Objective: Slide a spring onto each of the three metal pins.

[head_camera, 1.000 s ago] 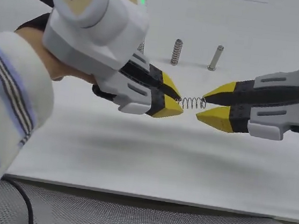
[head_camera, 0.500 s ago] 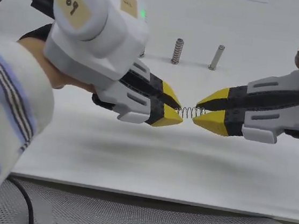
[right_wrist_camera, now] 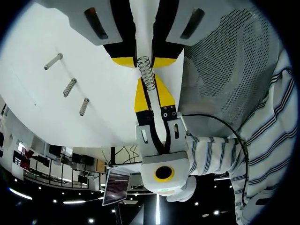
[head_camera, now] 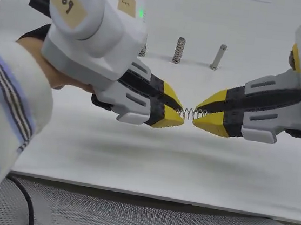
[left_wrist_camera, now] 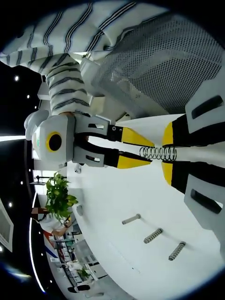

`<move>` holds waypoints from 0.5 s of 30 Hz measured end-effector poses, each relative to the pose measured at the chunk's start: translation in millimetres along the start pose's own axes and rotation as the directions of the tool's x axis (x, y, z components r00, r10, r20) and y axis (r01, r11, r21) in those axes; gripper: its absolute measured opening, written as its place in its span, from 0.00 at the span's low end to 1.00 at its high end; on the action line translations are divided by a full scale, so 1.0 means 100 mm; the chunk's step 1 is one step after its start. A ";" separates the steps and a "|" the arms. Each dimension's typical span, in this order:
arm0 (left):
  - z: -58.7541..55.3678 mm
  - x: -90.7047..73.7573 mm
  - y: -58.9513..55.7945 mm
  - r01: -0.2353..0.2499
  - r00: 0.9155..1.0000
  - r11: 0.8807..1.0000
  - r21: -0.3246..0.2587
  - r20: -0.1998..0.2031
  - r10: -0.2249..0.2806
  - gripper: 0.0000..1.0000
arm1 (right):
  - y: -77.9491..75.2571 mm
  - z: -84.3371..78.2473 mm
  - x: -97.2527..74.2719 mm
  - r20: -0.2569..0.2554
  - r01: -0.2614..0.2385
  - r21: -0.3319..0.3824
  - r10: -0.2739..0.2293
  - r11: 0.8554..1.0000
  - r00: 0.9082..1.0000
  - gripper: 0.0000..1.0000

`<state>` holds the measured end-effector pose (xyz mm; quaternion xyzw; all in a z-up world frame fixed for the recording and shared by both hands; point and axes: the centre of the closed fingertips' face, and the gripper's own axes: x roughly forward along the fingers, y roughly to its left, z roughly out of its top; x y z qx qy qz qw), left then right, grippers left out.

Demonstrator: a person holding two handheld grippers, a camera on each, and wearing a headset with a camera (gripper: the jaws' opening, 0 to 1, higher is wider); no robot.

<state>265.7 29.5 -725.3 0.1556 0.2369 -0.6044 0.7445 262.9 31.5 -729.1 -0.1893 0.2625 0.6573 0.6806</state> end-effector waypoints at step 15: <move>-0.01 0.01 -0.03 -0.003 0.999 1.000 -0.031 0.040 0.004 0.03 | 0.05 0.02 -0.04 -0.026 -0.026 0.015 0.026 1.000 0.999 0.08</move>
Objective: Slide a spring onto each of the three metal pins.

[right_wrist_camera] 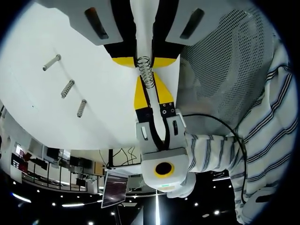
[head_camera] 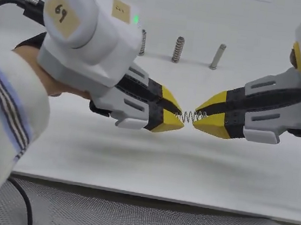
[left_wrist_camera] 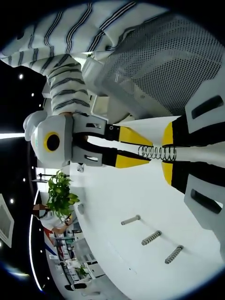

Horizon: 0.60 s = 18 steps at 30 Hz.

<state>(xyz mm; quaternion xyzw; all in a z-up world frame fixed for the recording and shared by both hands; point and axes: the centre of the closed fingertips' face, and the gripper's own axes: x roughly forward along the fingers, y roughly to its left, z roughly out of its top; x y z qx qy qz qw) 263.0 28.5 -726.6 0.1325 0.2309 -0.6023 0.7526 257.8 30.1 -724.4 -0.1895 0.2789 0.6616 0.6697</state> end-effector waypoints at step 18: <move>0.09 0.04 -0.03 -0.009 0.999 0.999 0.040 0.031 0.008 0.03 | 0.01 0.04 -0.12 -0.139 0.018 0.000 -0.017 1.000 0.990 0.08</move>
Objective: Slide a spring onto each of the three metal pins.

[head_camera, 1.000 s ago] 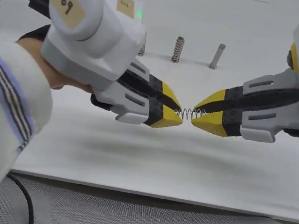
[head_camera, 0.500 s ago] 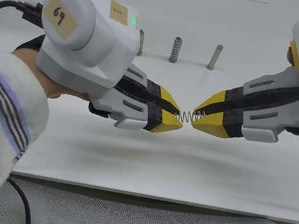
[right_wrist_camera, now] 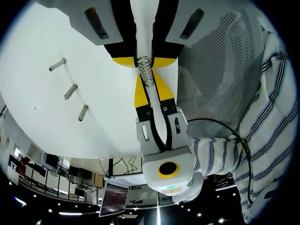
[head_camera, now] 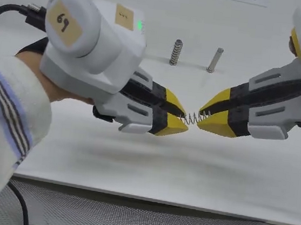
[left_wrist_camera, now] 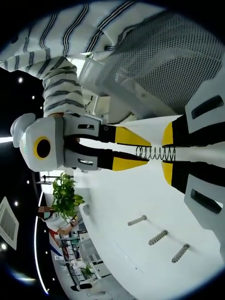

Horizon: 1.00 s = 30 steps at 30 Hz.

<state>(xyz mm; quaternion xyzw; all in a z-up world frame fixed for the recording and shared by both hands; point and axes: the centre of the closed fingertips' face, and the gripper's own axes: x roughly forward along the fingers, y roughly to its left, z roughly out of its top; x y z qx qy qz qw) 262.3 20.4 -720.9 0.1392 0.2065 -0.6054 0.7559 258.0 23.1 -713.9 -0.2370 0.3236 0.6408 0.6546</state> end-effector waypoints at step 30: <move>0.09 0.32 -0.05 -0.005 0.999 0.999 0.044 0.054 0.002 0.03 | -0.04 -0.04 -0.12 -0.178 0.013 0.009 -0.011 1.000 0.984 0.07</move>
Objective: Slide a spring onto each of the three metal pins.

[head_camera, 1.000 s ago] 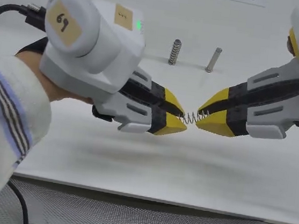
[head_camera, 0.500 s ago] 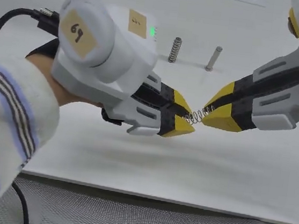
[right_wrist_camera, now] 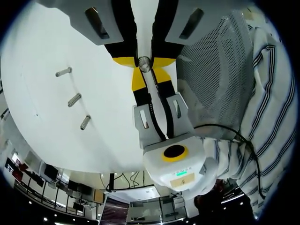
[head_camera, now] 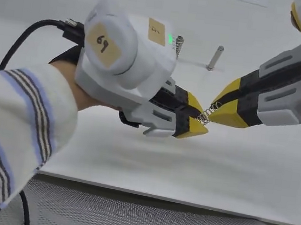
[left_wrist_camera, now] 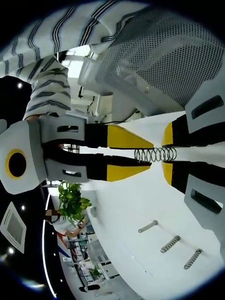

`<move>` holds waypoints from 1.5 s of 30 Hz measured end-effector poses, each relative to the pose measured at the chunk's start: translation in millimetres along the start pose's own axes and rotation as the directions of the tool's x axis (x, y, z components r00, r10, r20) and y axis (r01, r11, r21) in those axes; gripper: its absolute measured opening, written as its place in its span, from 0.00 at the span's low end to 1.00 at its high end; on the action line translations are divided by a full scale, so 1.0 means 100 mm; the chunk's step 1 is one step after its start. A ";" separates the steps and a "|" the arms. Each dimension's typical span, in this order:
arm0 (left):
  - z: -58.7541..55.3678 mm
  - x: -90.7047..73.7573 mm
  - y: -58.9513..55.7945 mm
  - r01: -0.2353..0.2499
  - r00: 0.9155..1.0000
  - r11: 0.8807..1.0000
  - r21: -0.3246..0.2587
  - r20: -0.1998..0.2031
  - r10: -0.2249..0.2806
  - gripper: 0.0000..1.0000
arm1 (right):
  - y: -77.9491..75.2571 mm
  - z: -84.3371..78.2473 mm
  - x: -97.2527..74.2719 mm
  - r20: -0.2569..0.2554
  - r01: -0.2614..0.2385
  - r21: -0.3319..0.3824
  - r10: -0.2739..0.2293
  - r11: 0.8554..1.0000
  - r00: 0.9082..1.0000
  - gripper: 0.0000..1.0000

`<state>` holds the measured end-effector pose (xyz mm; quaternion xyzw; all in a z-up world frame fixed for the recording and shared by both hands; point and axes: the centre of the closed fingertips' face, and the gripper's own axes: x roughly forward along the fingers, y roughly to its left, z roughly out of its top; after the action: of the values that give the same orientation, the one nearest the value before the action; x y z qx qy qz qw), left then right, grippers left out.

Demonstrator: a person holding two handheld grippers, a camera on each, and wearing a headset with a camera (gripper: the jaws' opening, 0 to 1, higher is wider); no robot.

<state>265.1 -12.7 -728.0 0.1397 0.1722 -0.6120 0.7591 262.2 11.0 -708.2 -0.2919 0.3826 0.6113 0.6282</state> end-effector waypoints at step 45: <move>0.15 0.08 0.05 -0.028 0.995 1.000 -0.009 0.093 0.029 0.02 | -0.04 -0.14 0.02 -0.167 0.005 -0.175 -0.035 0.985 0.985 0.09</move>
<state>272.6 -24.9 -718.1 0.1107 0.1369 -0.6064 0.7754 264.1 0.2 -717.9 -0.4002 0.3770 0.6090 0.5717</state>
